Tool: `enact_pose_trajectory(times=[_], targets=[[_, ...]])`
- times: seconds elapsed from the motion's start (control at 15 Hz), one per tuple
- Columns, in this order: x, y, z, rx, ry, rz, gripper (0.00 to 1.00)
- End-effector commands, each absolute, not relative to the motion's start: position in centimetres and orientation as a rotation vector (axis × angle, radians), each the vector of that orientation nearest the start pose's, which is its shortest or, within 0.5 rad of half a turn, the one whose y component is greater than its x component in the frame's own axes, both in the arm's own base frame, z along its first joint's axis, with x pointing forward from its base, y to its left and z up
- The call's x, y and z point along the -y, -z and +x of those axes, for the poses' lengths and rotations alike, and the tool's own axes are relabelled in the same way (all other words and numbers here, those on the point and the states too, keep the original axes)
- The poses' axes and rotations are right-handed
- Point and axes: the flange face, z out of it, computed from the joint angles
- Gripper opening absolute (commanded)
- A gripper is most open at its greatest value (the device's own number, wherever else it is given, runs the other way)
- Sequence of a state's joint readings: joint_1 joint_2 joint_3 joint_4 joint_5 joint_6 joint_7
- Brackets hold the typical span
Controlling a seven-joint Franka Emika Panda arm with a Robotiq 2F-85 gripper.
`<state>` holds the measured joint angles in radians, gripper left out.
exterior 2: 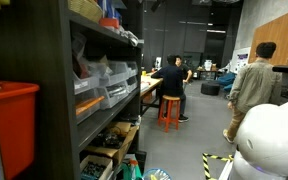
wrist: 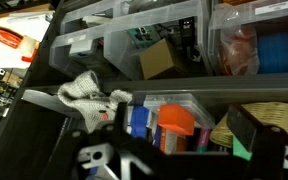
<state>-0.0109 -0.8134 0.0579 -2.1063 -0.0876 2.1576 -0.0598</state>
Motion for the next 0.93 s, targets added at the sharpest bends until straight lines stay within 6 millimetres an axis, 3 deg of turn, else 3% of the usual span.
enact_pose_trajectory(times=[0.0, 0.2, 0.53, 0.87], targets=[[-2.2, -81.6, 31.9, 0.326, 1.211, -2.888, 1.0], [-1.8, -82.6, 33.4, 0.343, 1.119, -2.906, 1.0], [-1.5, -83.7, 37.6, 0.262, 1.228, -3.0, 1.0], [-1.7, -84.3, 41.2, 0.26, 1.207, -3.064, 1.0]])
